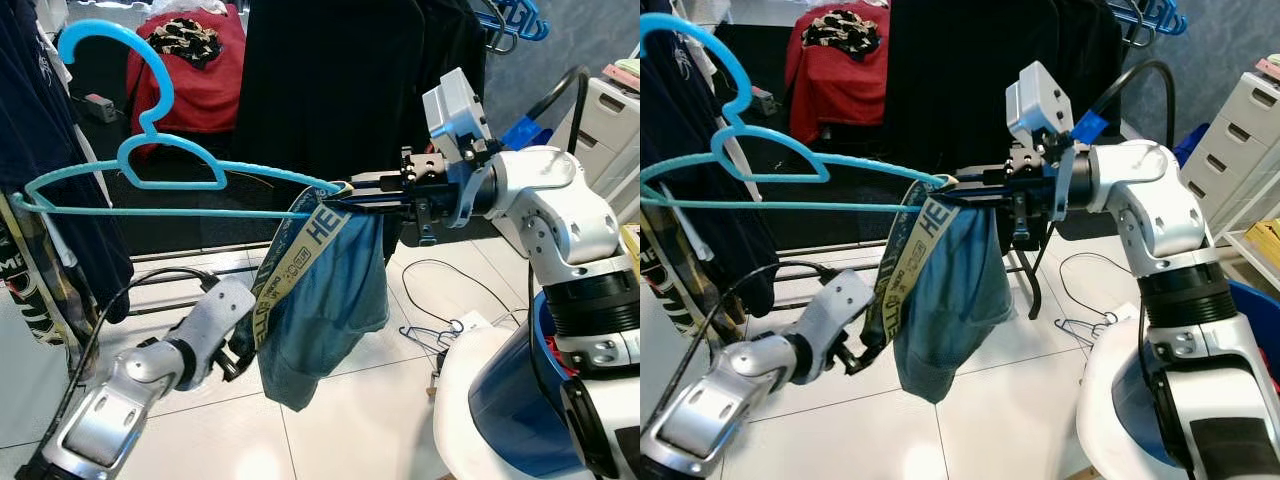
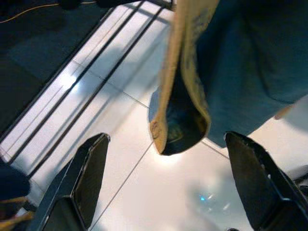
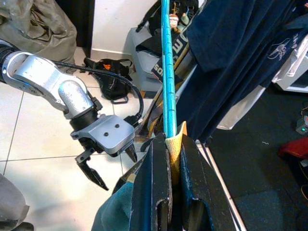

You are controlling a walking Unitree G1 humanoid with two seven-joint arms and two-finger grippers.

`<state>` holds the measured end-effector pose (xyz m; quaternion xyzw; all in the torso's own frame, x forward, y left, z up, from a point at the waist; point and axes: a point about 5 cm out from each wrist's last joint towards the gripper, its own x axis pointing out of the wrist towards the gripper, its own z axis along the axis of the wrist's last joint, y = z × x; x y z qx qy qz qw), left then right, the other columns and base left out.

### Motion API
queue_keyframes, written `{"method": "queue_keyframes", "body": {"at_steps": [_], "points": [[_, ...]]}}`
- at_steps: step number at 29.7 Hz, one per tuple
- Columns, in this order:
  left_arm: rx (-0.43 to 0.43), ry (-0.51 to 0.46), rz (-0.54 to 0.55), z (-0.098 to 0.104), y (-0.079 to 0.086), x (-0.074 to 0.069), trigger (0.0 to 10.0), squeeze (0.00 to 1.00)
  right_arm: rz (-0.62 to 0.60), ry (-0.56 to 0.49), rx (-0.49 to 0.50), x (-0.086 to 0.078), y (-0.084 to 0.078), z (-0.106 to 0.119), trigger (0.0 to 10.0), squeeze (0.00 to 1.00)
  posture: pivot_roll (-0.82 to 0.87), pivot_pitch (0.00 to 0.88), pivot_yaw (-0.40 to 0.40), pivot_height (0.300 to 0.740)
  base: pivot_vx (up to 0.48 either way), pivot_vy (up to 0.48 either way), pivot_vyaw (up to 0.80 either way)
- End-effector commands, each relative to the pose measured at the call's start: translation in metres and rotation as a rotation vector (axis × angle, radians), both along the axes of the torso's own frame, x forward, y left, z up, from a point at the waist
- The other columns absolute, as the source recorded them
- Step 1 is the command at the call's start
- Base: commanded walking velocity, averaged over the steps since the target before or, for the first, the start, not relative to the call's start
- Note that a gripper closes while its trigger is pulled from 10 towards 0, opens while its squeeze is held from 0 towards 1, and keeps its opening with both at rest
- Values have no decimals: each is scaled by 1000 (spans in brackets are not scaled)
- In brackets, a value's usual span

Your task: Hang hanger

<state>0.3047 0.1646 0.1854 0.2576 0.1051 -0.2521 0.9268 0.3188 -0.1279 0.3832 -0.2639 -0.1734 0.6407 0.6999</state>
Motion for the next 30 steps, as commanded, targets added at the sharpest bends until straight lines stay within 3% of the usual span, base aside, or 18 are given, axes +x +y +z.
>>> {"method": "queue_keyframes", "body": {"at_steps": [1, 5, 6, 13, 14, 15, 16, 17, 20, 21, 30], "points": [[15, 9, -7, -4, -1, 1, 8902, 0, 12, -46, 3, -4, 0, 9, 10000, 0, -121, 252, -152, 740, 0, 0, 0], [11, 4, -15, -4, -6, 2, 8902, 0, 13, -47, 4, -4, 0, 10, 10000, 0, -123, 252, -152, 740, 0, 0, 0], [2, 1, -26, -5, -14, 4, 9373, 0, 17, -50, 5, -4, 1, 11, 10000, 0, -127, 251, -152, 740, 0, 0, 0], [-16, -2, -45, -8, -29, 10, 9098, 0, 27, -58, 13, -6, 3, 15, 10000, 0, -129, 253, -150, 740, 0, 0, 0], [-20, 1, -46, -9, -31, 11, 7686, 0, 29, -60, 16, -6, 3, 16, 10000, 0, -130, 254, -149, 740, 0, 0, 0], [-20, 1, -46, -9, -31, 11, 7686, 0, 29, -60, 16, -6, 3, 16, 10000, 0, -130, 254, -149, 740, 0, 0, 0], [-23, 10, -51, -12, -33, 11, 5216, 0, 31, -64, 19, -6, 4, 18, 10000, 0, -131, 254, -148, 740, 0, 0, 0], [-24, 19, -56, -15, -34, 10, 3725, 0, 32, -68, 22, -6, 4, 19, 10000, 0, -132, 255, -148, 740, 0, 0, 0], [-27, 34, -61, -20, -36, 8, 2863, 0, 30, -76, 28, -6, 5, 22, 10000, 0, -133, 255, -146, 740, 0, 0, 0], [-29, 38, -59, -21, -36, 8, 196, 0, 29, -79, 30, -6, 5, 23, 10000, 0, -134, 255, -145, 740, 0, 0, 0], [-51, 35, -23, -24, -36, 13, 0, 0, 31, -84, 31, -6, 5, 26, 10000, 0, -143, 254, -143, 740, 0, 0, 0]]}}
